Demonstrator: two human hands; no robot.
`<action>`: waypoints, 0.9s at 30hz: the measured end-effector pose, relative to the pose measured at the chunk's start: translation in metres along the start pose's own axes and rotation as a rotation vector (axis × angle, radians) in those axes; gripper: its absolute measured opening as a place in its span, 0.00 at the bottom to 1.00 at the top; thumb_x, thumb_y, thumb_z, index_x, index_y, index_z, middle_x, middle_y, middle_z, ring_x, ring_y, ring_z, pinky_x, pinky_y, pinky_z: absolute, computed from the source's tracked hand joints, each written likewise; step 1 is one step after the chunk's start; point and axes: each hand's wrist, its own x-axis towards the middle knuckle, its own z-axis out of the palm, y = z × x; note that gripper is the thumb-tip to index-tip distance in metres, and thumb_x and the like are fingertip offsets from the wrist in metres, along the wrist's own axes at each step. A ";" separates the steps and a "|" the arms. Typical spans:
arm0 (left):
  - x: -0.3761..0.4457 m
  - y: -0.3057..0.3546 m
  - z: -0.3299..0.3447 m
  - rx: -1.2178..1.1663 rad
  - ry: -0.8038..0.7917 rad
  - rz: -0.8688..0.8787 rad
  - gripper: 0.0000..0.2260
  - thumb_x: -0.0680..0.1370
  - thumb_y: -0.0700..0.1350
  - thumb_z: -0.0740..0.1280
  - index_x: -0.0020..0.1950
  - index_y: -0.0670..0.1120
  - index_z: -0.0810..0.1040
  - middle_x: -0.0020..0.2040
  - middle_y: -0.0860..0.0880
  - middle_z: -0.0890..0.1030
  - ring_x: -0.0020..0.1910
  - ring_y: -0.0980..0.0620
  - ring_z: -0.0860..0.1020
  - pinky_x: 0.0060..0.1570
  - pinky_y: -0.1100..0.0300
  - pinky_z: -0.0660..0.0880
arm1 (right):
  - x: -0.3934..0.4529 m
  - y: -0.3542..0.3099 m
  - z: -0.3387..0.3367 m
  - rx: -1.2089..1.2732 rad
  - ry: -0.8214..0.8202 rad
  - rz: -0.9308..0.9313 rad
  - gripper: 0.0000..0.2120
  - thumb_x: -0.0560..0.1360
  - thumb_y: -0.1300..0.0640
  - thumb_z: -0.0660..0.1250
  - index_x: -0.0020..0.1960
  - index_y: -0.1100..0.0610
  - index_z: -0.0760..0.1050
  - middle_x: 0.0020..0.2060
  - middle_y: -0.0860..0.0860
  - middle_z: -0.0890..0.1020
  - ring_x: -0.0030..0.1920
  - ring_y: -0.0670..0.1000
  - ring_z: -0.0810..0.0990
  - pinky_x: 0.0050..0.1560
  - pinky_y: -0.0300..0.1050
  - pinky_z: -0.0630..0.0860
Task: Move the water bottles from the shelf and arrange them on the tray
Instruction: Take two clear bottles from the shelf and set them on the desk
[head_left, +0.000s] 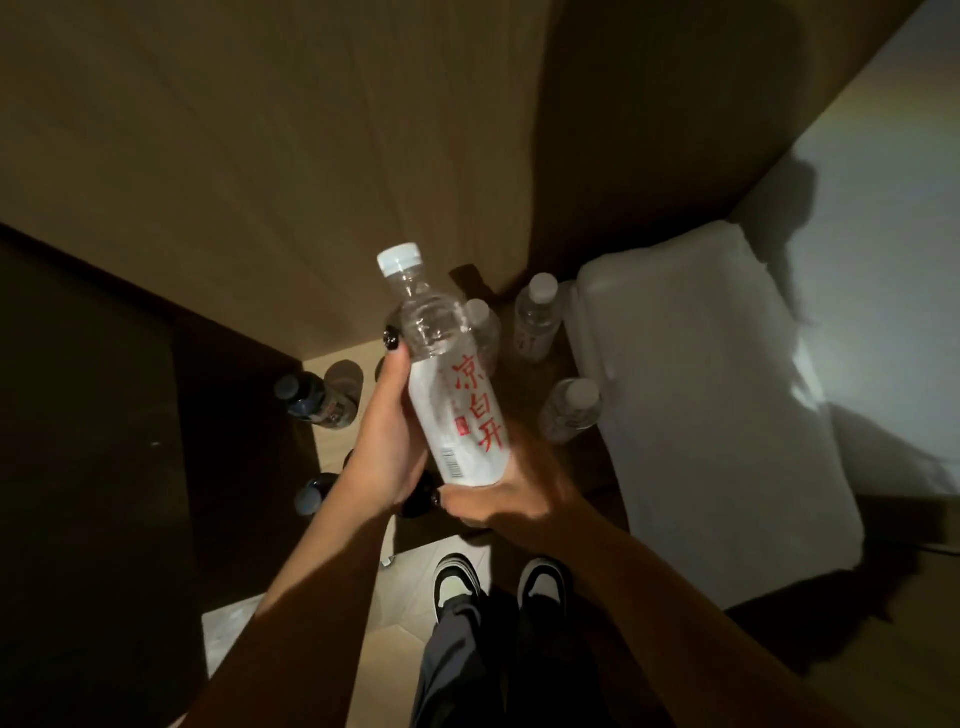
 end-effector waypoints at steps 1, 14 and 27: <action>0.001 -0.002 0.003 -0.049 -0.006 -0.003 0.24 0.80 0.59 0.52 0.67 0.45 0.72 0.58 0.47 0.81 0.59 0.49 0.78 0.62 0.50 0.71 | -0.001 0.003 -0.004 -0.044 -0.028 -0.016 0.34 0.66 0.55 0.78 0.68 0.55 0.67 0.62 0.52 0.77 0.62 0.51 0.76 0.63 0.43 0.73; -0.002 -0.018 -0.005 -0.107 0.138 -0.131 0.24 0.75 0.62 0.57 0.45 0.47 0.84 0.42 0.45 0.83 0.39 0.48 0.82 0.43 0.53 0.79 | 0.025 0.060 -0.085 -0.310 0.449 0.077 0.42 0.68 0.55 0.76 0.76 0.51 0.56 0.69 0.53 0.67 0.64 0.47 0.68 0.57 0.38 0.67; -0.017 -0.025 -0.005 -0.555 0.335 -0.194 0.13 0.74 0.53 0.67 0.47 0.44 0.78 0.40 0.46 0.79 0.38 0.49 0.79 0.47 0.56 0.75 | 0.042 0.083 -0.088 -0.258 0.545 0.007 0.18 0.72 0.55 0.70 0.60 0.56 0.72 0.55 0.53 0.77 0.52 0.48 0.75 0.49 0.40 0.72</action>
